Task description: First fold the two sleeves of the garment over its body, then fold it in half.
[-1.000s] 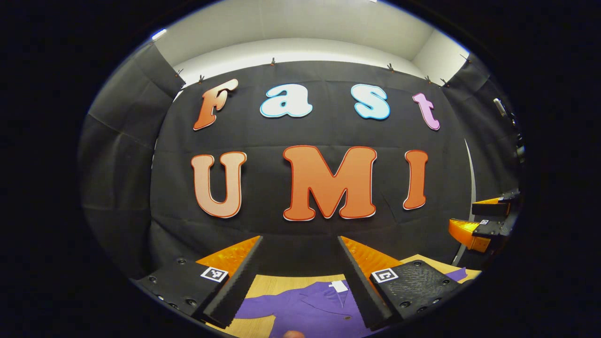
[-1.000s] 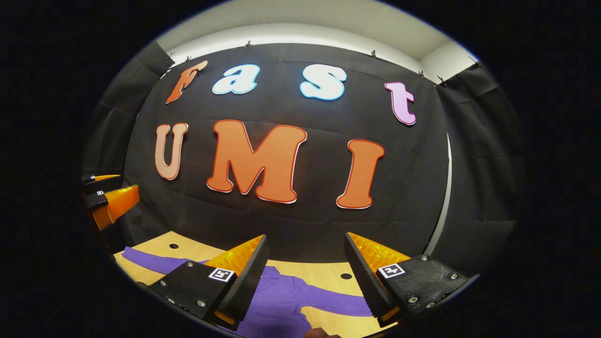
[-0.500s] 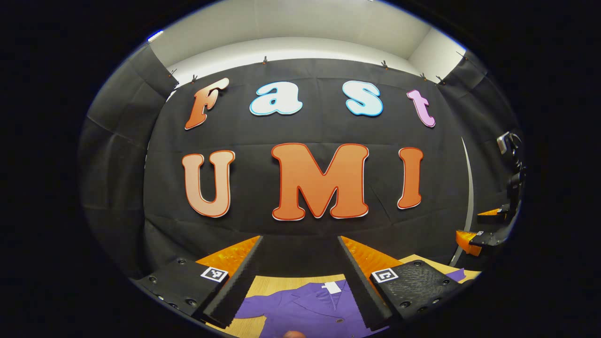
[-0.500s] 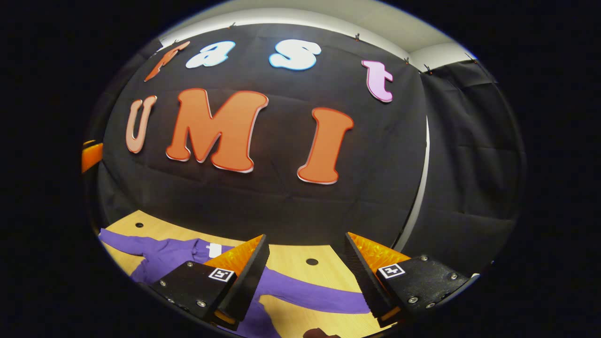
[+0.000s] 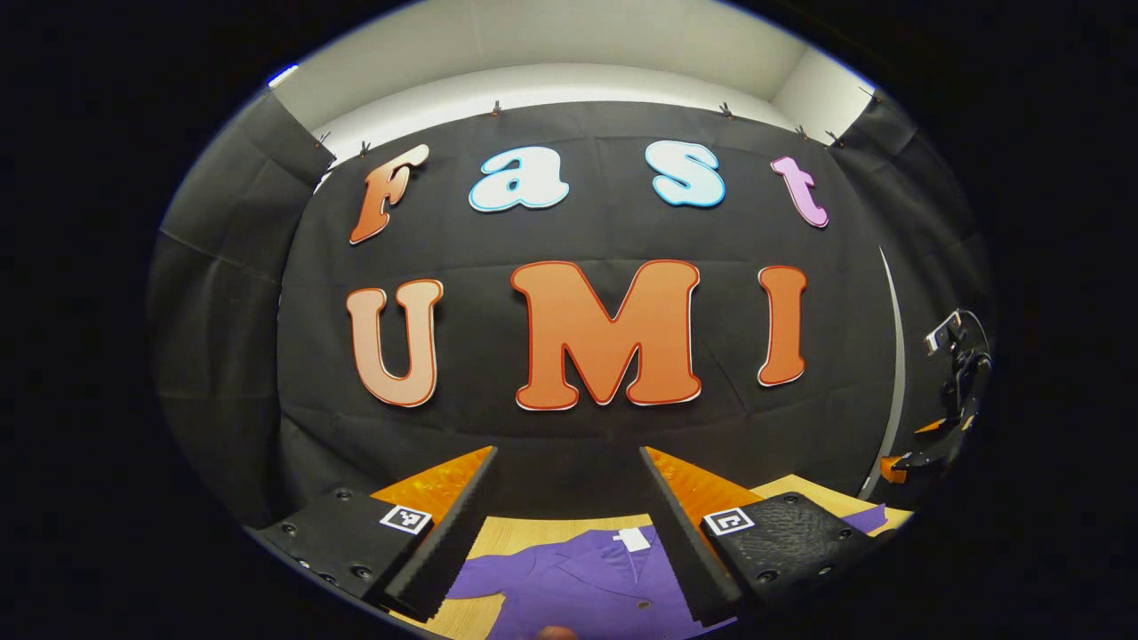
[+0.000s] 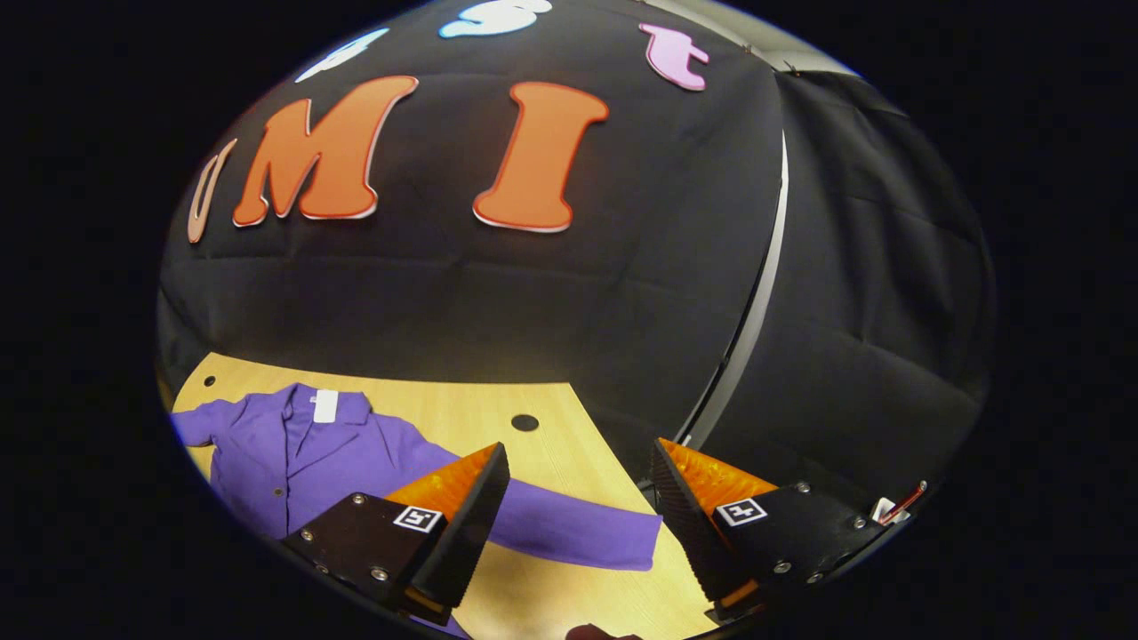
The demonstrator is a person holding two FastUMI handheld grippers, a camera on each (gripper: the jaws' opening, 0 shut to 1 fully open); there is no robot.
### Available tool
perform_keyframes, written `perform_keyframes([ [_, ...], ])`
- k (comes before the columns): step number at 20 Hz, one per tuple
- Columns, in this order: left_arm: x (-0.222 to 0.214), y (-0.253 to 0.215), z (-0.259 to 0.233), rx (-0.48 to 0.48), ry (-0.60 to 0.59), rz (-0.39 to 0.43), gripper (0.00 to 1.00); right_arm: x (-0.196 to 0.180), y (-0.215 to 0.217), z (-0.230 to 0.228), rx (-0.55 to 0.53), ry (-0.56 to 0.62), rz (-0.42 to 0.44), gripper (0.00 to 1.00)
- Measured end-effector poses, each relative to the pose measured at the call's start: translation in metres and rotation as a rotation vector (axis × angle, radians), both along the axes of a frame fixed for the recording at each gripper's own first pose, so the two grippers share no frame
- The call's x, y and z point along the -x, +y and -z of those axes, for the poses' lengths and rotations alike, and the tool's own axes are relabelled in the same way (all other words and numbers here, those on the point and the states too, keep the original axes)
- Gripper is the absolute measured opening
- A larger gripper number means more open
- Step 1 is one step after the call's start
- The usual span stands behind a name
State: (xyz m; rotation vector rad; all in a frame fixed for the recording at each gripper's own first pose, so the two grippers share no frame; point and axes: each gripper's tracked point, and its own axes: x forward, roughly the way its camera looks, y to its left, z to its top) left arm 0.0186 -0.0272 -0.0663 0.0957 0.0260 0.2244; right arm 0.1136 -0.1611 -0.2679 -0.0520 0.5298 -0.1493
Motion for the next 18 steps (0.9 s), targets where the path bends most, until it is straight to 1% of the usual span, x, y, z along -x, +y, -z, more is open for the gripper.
perform_keyframes([
  [2, 0.001, -0.001, 0.002, -0.002, 0.011, -0.011, 0.95, -0.005, -0.017, 0.029, -0.031, 0.105, 0.008, 0.96],
  [3, 0.001, -0.002, 0.004, -0.003, 0.016, -0.016, 0.94, -0.005, -0.022, 0.042, -0.05, 0.156, 0.012, 0.96],
  [4, 0.0, -0.002, 0.005, -0.003, 0.022, -0.021, 0.95, -0.004, -0.029, 0.055, -0.058, 0.215, 0.013, 0.96],
  [6, 0.001, -0.006, 0.009, -0.003, 0.035, -0.029, 0.95, -0.004, -0.038, 0.076, -0.077, 0.3, 0.02, 0.96],
  [8, 0.0, -0.009, 0.014, -0.005, 0.052, -0.037, 0.95, -0.005, -0.044, 0.097, -0.14, 0.377, 0.024, 0.96],
  [11, -0.001, -0.016, 0.021, -0.014, 0.083, -0.042, 0.96, -0.001, -0.049, 0.127, -0.243, 0.528, 0.017, 0.97],
  [13, 0.001, -0.02, 0.027, -0.024, 0.103, -0.047, 0.95, 0.001, -0.054, 0.144, -0.279, 0.611, 0.025, 0.97],
  [17, 0.003, -0.03, 0.045, -0.029, 0.156, -0.052, 0.97, 0.007, -0.062, 0.169, -0.335, 0.733, 0.02, 0.97],
  [18, 0.003, -0.031, 0.048, -0.034, 0.169, -0.058, 0.96, 0.006, -0.061, 0.175, -0.355, 0.758, 0.017, 0.97],
])
